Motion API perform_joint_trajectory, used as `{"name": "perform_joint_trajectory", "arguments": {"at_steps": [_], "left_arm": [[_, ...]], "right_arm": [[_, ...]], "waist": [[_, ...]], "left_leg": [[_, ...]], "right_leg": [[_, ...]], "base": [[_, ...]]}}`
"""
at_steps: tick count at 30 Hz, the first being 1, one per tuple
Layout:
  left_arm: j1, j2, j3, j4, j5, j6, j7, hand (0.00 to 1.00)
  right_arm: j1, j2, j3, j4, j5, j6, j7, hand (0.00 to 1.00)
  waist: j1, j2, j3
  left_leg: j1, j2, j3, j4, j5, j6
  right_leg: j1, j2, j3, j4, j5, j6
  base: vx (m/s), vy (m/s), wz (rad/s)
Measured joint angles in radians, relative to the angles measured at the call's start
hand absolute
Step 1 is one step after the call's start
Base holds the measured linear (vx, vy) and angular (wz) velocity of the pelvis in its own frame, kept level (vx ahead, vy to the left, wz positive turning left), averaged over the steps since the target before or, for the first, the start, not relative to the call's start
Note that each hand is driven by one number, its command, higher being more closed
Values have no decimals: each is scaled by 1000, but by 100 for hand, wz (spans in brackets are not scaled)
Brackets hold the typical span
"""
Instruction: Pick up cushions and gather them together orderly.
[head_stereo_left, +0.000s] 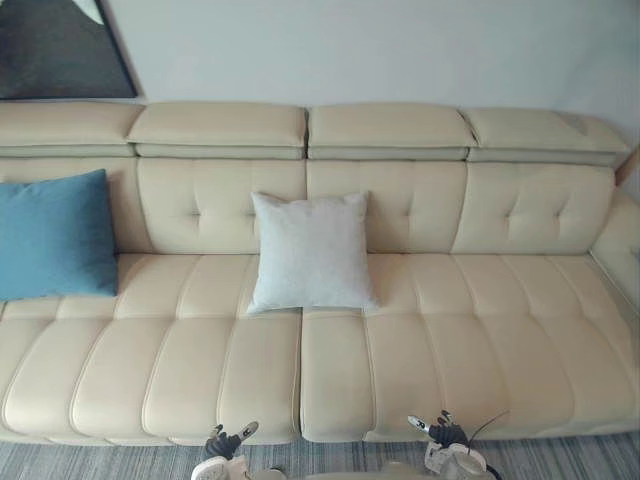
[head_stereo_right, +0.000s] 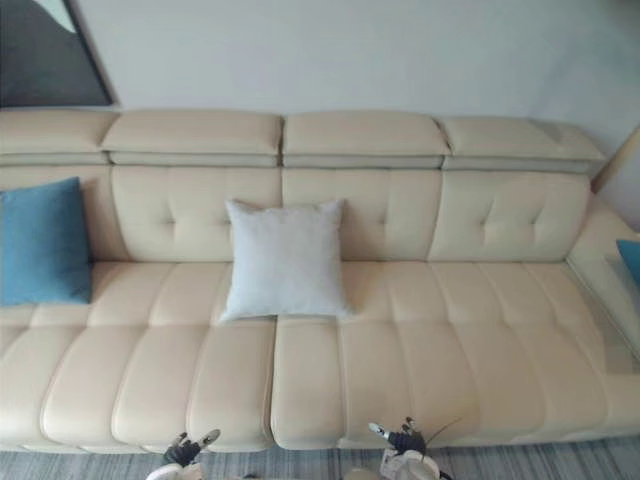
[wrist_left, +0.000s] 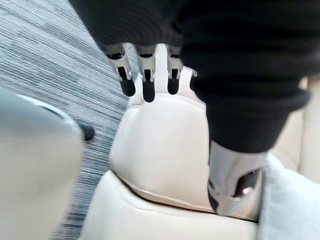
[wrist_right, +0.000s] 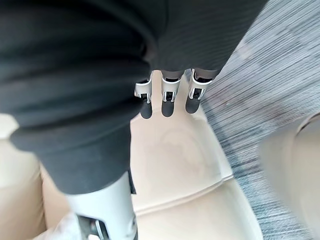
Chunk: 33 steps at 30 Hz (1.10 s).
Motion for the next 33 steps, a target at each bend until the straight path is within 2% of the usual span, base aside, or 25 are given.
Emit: {"name": "perform_joint_trajectory", "arguments": {"at_steps": [1,4,6,7,9,11,14,16,21,23,24,26,28,29,30,31,33], "left_arm": [[-21,-18,-12,1,1,1,0,0],[-35,-33,-22,12,1,2,2,0],[-36,-33,-28,7,5,1,0,0],[-39,-31,-26,-2,12,1,0,0],[-32,-26,-26,-6,23,0,-1,0],[-27,-30,-16,-21,26,0,-1,0],[-1,-8,-4,-23,10,1,-2,0],[7,1,-5,-21,-3,1,-2,0],[-4,14,-10,21,1,3,-3,0],[-12,13,-10,43,6,9,-6,0],[-17,14,-11,54,14,12,-7,0],[-26,15,-13,66,38,17,-10,0],[-32,20,-29,79,51,19,-10,0],[-34,20,-31,80,52,20,-11,0],[-39,16,-34,81,51,21,-11,0],[-44,10,-51,81,52,21,-10,0],[-55,20,-71,80,52,23,-10,0]], "right_arm": [[-41,-2,2,-5,1,-3,-7,0],[-47,-8,10,-3,3,1,-24,0],[-24,-5,10,0,3,5,-28,0],[-22,-4,9,2,3,6,-28,0],[-18,-6,10,2,2,6,-28,0],[-18,0,11,2,2,6,-27,0],[-7,34,12,8,0,11,-23,0],[-2,44,10,33,0,14,-19,0],[21,33,-30,74,0,18,-17,0],[40,28,-45,76,0,21,-16,0],[42,22,-53,77,1,21,-16,0],[44,14,-78,81,1,20,-14,0],[5,1,-76,108,1,18,-12,0],[-15,-8,-70,120,0,18,-10,0],[-37,-19,-57,125,-11,18,-8,0],[-62,-29,-47,128,-28,18,-8,0],[-73,-40,-50,130,-29,19,-11,0]], "waist": [[10,41,25],[6,66,48],[-2,55,56],[2,45,57],[-7,34,64],[-11,32,65],[-10,17,67],[-10,-3,53],[-26,-5,45],[-29,-3,32],[-31,1,26],[-32,13,23],[-31,27,17],[-31,38,18],[-26,55,20],[-20,73,31],[-22,68,33]], "left_leg": [[-45,27,4,2,14,-20],[-70,40,-13,-60,98,-31],[-40,32,-25,-96,122,-30],[-31,20,-22,-62,87,-13],[-27,6,-25,30,16,1],[-19,4,-42,82,-60,-10],[-3,-27,-4,77,-99,-6],[15,-58,4,40,-100,-5],[57,-112,-3,-22,-101,-3],[67,-115,5,-27,-106,6],[71,-114,15,-22,-106,8],[69,-106,45,7,-109,36],[67,-87,58,10,-120,55],[65,-74,69,7,-125,62],[57,-47,96,4,-125,63],[62,-14,140,-2,-124,62],[82,-25,199,-14,-125,62]], "right_leg": [[29,39,-25,-131,4,-8],[45,61,-80,-242,31,-62],[55,44,-111,-259,35,-90],[59,29,-127,-261,32,-104],[58,7,-123,-260,38,-101],[40,2,-90,-257,44,-87],[32,-5,-6,-279,82,-46],[41,-6,46,-349,127,-35],[69,-7,146,-455,189,-37],[72,-2,167,-465,198,-40],[69,5,187,-469,208,-27],[66,21,232,-489,222,-28],[37,50,278,-520,268,-45],[22,68,248,-537,306,-55],[5,95,165,-572,366,-108],[4,109,2,-583,373,-175],[1,80,-279,-536,287,-191]], "base": [[-171,-102,-28],[-199,-96,8],[-202,-35,23],[-143,-6,4],[-172,93,0],[-151,184,-23],[-99,189,-56],[-39,198,-61],[30,145,-35],[124,63,-31],[150,46,-49],[176,37,-73],[133,-10,-120],[95,-32,-149],[102,-77,-161],[69,-89,-148],[59,-123,-109]]}}
